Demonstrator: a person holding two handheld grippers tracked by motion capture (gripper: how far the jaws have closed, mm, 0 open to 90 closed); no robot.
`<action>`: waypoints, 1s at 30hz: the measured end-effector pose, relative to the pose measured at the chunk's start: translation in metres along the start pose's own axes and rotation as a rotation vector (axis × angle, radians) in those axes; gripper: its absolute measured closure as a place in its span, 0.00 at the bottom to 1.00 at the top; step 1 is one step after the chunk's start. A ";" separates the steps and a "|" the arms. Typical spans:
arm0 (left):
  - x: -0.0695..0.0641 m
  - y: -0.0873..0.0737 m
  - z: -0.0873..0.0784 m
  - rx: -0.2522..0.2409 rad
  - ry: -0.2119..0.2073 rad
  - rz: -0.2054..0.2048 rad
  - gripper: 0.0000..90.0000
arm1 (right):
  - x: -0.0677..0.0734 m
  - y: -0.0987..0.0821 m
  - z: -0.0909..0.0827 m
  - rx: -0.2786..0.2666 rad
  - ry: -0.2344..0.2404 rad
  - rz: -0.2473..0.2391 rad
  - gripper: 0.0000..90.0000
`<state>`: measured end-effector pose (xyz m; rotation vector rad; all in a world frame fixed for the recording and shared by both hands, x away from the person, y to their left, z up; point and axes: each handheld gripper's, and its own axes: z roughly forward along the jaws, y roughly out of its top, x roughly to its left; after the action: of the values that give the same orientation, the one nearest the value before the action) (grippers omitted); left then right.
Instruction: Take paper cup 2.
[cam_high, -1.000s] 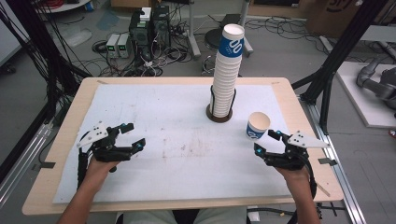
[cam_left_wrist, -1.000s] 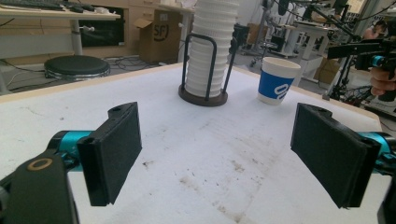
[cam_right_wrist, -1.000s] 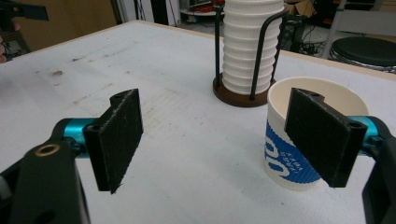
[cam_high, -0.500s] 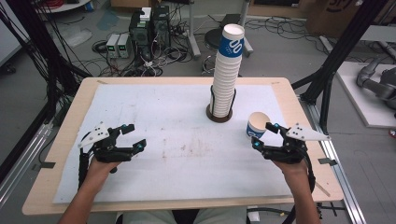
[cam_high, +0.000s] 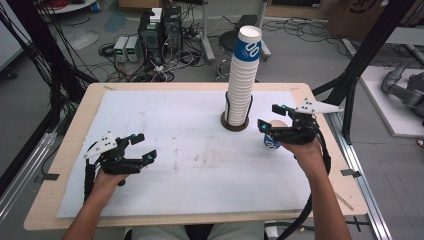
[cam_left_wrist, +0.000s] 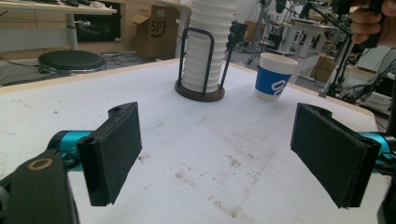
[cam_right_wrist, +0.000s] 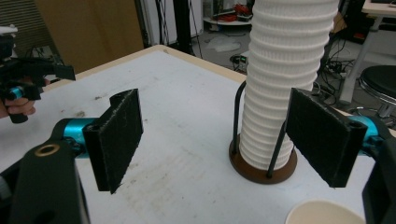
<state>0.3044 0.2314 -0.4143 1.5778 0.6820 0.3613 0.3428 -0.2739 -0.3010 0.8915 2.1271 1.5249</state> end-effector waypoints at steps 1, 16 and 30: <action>0.000 0.000 0.000 0.000 0.002 -0.002 0.18 | 0.000 0.004 0.002 0.003 0.001 -0.003 0.22; 0.002 -0.002 0.001 -0.003 -0.013 -0.008 0.18 | -0.016 0.066 0.028 0.023 -0.004 -0.004 0.22; 0.005 -0.001 -0.002 -0.021 -0.012 -0.022 0.18 | -0.045 0.112 0.049 0.057 -0.080 0.042 0.22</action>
<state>0.3066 0.2357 -0.4160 1.5501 0.6836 0.3413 0.4375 -0.2467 -0.2161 1.0052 2.1165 1.4307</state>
